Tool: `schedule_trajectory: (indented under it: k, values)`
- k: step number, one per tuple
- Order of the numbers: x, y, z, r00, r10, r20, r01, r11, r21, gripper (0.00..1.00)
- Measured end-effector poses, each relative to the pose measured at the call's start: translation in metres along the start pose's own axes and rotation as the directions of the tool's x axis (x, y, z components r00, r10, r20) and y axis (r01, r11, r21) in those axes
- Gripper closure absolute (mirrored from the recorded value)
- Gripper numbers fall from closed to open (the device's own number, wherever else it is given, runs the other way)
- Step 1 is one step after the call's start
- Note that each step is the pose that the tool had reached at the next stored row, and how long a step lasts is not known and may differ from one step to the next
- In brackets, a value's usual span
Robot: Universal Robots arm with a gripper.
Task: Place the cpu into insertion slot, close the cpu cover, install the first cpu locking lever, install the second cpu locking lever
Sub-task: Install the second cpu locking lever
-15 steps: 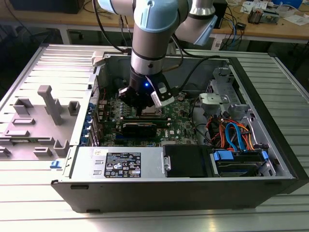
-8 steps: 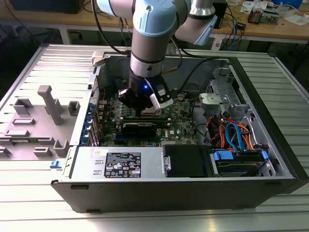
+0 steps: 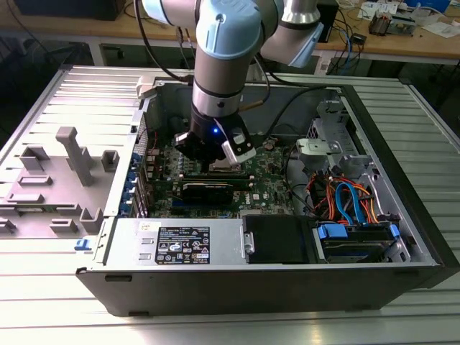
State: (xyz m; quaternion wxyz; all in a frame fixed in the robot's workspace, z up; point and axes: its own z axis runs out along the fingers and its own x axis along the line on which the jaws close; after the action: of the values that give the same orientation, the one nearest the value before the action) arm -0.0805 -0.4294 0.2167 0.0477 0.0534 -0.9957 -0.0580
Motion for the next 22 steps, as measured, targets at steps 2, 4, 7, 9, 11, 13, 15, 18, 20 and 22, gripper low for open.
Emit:
schedule_trajectory:
  k: [2,4,7,9,11,13,15,18,20,22]
  values:
    - [0.0001,-0.0007,0.0000,1.0000,0.000,0.0000,0.000,1.0000,-0.0001,0.89]
    - [0.0001,-0.0013,0.0000,1.0000,0.000,0.0000,0.000,1.0000,-0.0001,0.89]
    - [0.0002,-0.0023,0.0001,1.0000,0.000,0.0001,0.000,1.0000,-0.0002,0.89]
    - [0.0002,-0.0027,0.0006,1.0000,0.000,0.0001,0.000,1.0000,-0.0003,0.89]
    - [0.0002,-0.0031,0.0011,1.0000,0.000,0.0000,0.000,1.0000,0.0000,0.89]
    - [0.0002,-0.0041,0.0014,1.0000,0.000,-0.0001,0.000,1.0000,0.0000,0.89]
    - [0.0003,-0.0050,0.0030,1.0000,0.000,0.0000,0.000,1.0000,-0.0001,0.89]
    - [0.0001,-0.0056,0.0049,1.0000,0.000,0.0001,0.000,1.0000,-0.0005,0.89]
    - [0.0000,-0.0056,0.0054,1.0000,-0.001,0.0003,0.001,1.0000,-0.0049,0.89]
    - [0.0000,-0.0056,0.0056,1.0000,-0.002,0.0014,0.002,0.9999,-0.0148,0.89]
